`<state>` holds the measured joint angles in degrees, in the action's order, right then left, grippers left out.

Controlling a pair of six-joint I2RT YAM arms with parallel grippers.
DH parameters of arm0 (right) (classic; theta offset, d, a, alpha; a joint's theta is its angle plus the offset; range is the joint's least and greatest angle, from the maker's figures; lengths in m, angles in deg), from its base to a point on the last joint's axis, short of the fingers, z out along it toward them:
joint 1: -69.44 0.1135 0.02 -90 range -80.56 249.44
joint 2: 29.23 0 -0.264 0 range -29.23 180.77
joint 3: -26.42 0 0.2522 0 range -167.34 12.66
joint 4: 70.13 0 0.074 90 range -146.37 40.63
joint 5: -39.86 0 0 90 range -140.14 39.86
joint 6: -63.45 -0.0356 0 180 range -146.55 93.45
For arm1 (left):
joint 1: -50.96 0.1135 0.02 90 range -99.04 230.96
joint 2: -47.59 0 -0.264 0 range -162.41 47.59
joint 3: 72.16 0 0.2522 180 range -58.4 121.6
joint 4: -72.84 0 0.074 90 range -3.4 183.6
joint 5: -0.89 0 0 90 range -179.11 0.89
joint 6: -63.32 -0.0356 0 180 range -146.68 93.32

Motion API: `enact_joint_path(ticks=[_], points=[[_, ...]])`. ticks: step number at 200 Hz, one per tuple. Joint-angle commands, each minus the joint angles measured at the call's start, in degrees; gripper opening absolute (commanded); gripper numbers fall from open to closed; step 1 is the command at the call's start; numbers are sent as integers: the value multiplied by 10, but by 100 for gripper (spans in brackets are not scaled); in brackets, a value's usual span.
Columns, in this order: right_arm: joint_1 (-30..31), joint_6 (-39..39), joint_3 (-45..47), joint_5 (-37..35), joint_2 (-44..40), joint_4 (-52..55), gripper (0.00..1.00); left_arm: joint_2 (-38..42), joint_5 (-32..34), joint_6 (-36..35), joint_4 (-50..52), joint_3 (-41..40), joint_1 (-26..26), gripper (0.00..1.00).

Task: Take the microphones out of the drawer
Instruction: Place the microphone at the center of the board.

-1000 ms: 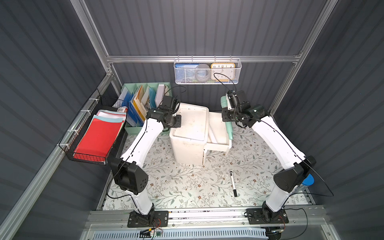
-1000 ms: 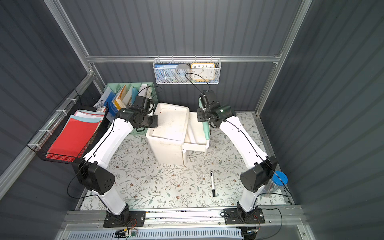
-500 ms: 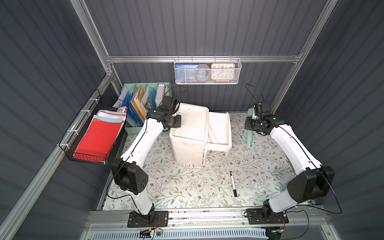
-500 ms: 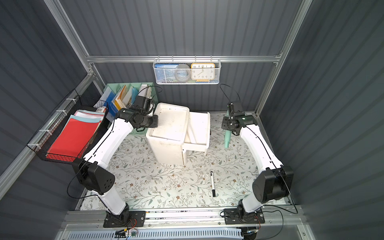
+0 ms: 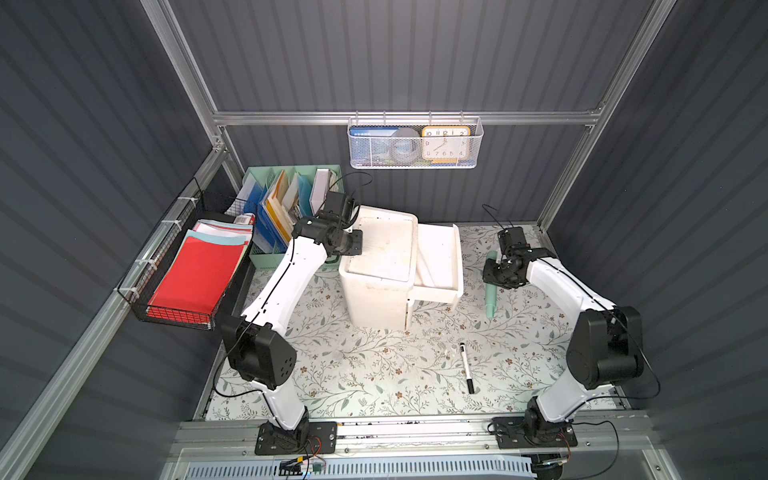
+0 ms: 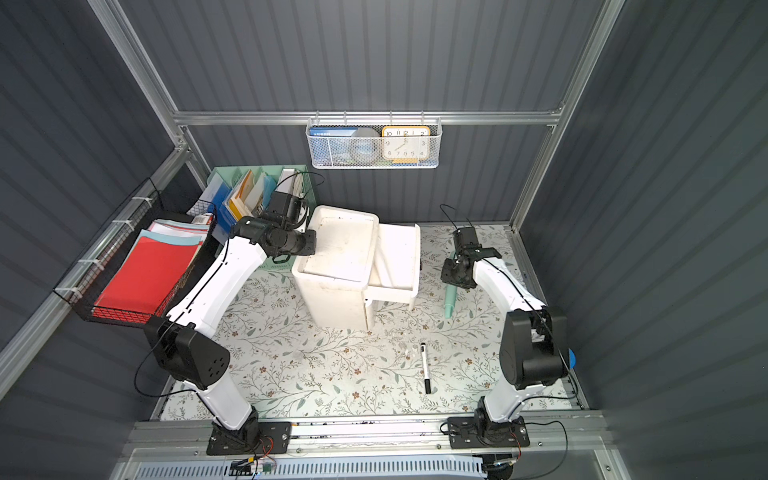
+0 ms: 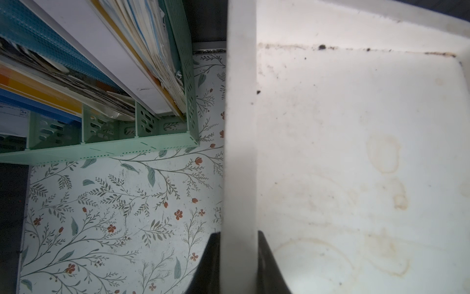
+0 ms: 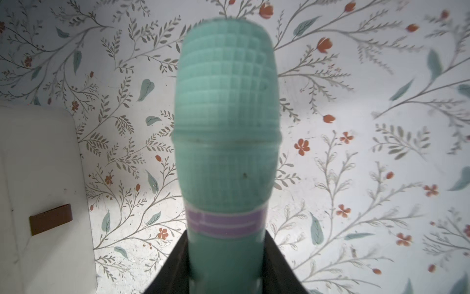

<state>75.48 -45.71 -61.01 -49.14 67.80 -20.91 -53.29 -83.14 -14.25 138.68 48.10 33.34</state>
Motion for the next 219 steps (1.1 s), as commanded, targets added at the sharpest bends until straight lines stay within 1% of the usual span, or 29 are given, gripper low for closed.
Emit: enact_joint_path(ticks=[1, 79, 108, 137, 166, 192, 219], points=[[2, -13, 12, 21, 23, -46, 7, 8, -16, 44, -67, 1, 14, 3], [18, -14, 28, 17, 108, -85, 8, 13, -25, 50, -71, -3, 14, 3], [20, -21, 37, 19, 125, -91, 8, 14, -26, 52, -70, -7, 14, 3], [23, -28, 41, 21, 140, -92, 11, 17, -23, 51, -71, -10, 14, 3], [27, -33, 41, 22, 145, -90, 19, 17, -23, 52, -72, -11, 14, 4], [27, -34, 37, 24, 147, -85, 31, 16, -24, 54, -73, -10, 14, 4], [27, -37, 39, 28, 144, -84, 37, 16, -24, 53, -73, -10, 14, 4]])
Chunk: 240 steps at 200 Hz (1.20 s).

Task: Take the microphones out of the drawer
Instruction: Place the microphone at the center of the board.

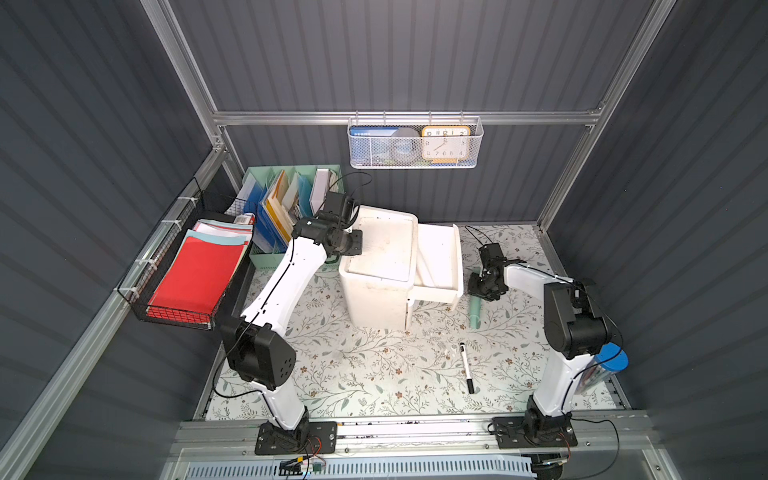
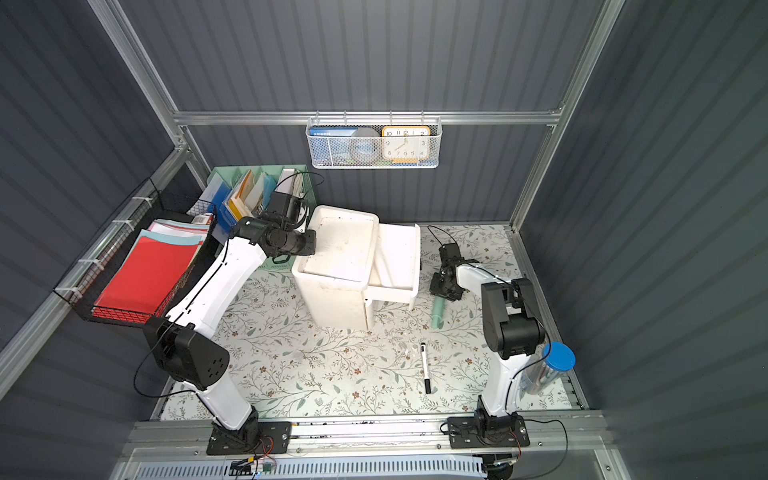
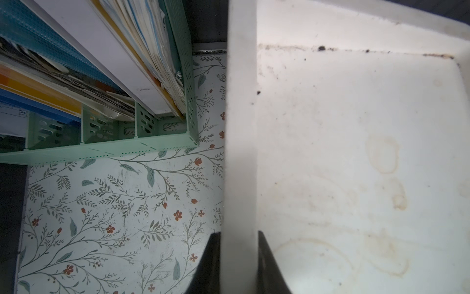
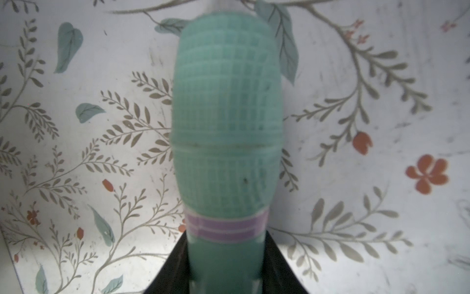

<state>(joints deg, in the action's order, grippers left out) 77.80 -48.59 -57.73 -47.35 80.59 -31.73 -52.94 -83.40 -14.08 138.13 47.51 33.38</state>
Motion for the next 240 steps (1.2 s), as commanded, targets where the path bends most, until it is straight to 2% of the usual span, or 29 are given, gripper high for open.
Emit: enact_joint_path(ticks=[1, 52, 171, 185, 215, 240], points=[[3, -8, 6, 10, 16, 24, 37, 13, -21, 51, -67, -4, 13, 4], [3, -10, -7, 21, -9, 34, 55, 13, -19, 51, -68, -4, 13, 4], [3, 31, -121, 16, -189, 121, 56, 10, -20, 47, -74, -1, 13, 5], [3, 35, -132, 36, -209, 117, 56, 9, -20, 45, -75, -1, 13, 5], [8, 40, -138, 135, -250, 70, 57, 8, -20, 42, -75, -1, 13, 5], [30, 63, -170, 170, -250, 83, 58, 7, -21, 42, -75, -1, 13, 5]])
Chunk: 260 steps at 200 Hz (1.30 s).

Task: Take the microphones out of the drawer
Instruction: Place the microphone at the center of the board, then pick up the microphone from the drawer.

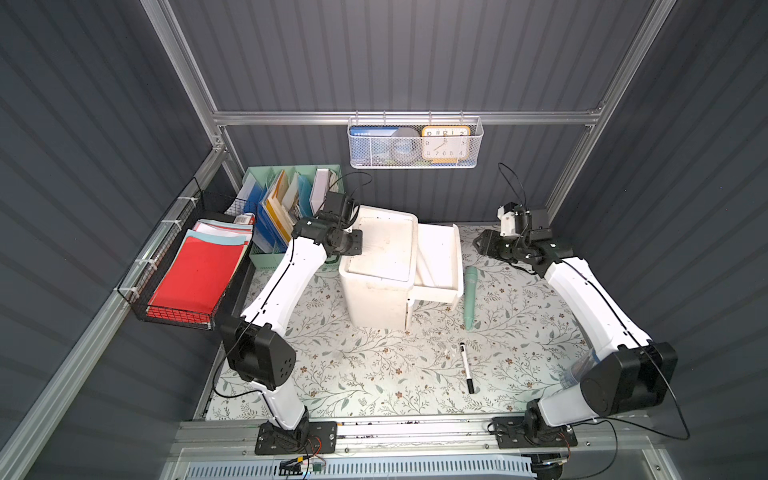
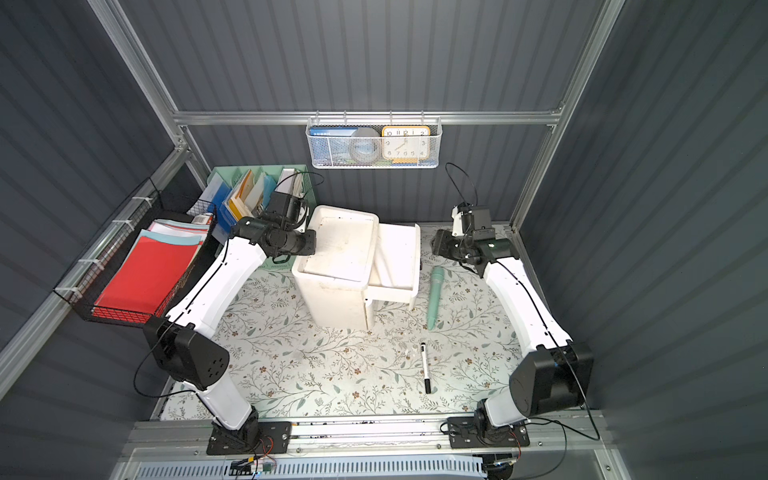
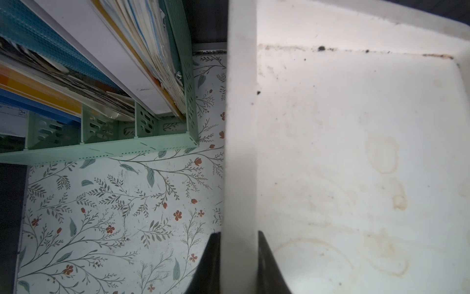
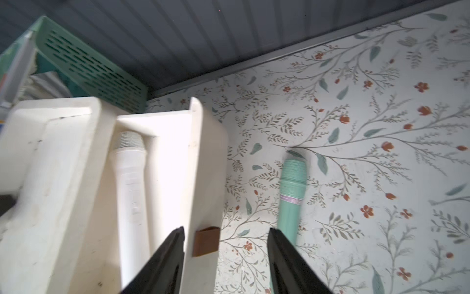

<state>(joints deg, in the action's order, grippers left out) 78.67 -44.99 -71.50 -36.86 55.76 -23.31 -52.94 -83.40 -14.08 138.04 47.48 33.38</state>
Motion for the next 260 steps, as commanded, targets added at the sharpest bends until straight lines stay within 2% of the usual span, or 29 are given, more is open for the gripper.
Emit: enact_joint_path(ticks=[1, 33, 102, 184, 207, 260], points=[[22, 29, -35, 65, -1, 0, 58, 7, -21, 41, -75, -1, 13, 5], [72, 74, -88, 69, 31, 55, 58, 3, -21, 40, -72, 8, 13, 5], [152, 120, -150, 51, 103, 129, 58, 6, -19, 44, -71, 5, 13, 5], [199, 147, -197, 15, 177, 173, 58, 17, -19, 49, -78, -10, 13, 5], [212, 156, -206, -33, 192, 178, 57, 18, -20, 49, -75, -10, 13, 5], [231, 161, -210, -58, 224, 179, 57, 17, -26, 49, -73, -12, 13, 5]])
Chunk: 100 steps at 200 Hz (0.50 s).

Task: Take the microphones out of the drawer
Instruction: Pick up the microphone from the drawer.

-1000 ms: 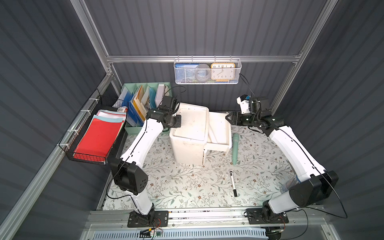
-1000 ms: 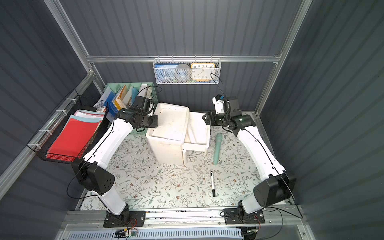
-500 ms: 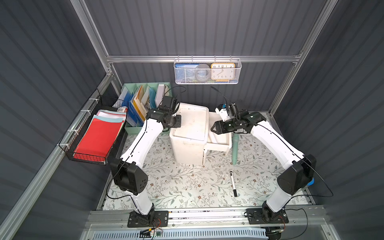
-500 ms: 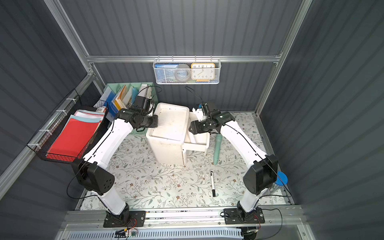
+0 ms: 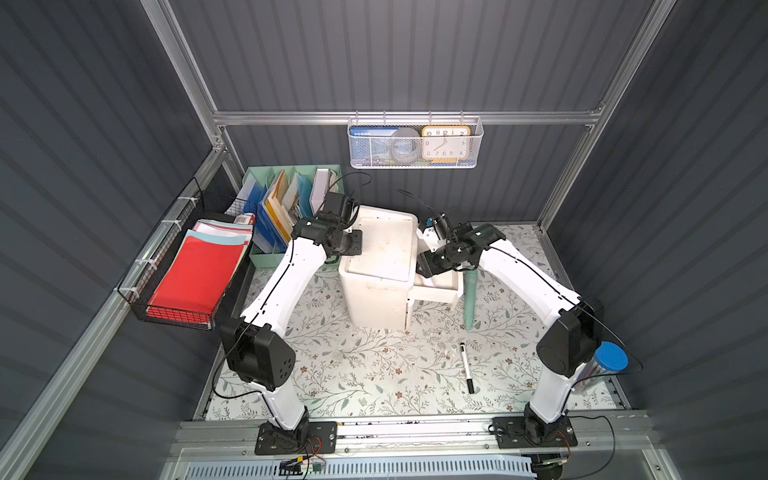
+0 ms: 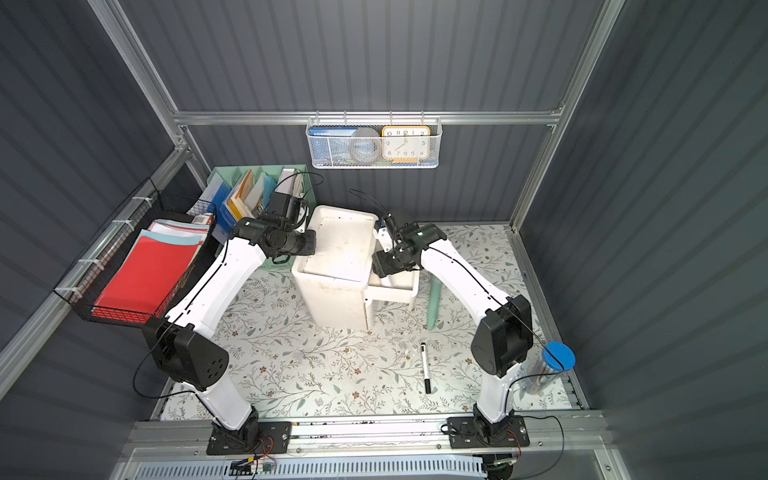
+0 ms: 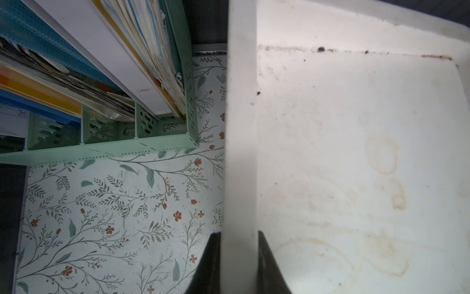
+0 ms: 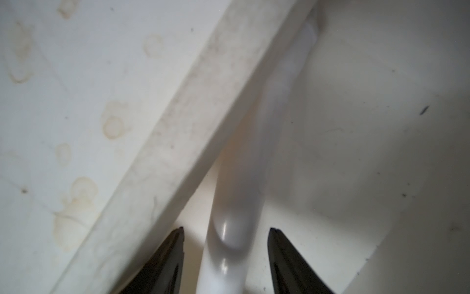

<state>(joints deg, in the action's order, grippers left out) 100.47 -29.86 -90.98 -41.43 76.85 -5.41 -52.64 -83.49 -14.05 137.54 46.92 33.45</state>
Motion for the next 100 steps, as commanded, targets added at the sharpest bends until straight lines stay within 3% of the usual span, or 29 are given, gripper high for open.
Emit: enact_joint_path(ticks=[1, 63, 100], points=[[14, 9, -16, -13, 14, 0, 57, 14, -25, 49, -68, -5, 13, 5], [25, -3, -15, -54, 34, 7, 53, 16, -25, 49, -68, -7, 13, 5], [25, -14, -11, -64, 34, 10, 33, 15, -25, 50, -69, -7, 13, 5]])
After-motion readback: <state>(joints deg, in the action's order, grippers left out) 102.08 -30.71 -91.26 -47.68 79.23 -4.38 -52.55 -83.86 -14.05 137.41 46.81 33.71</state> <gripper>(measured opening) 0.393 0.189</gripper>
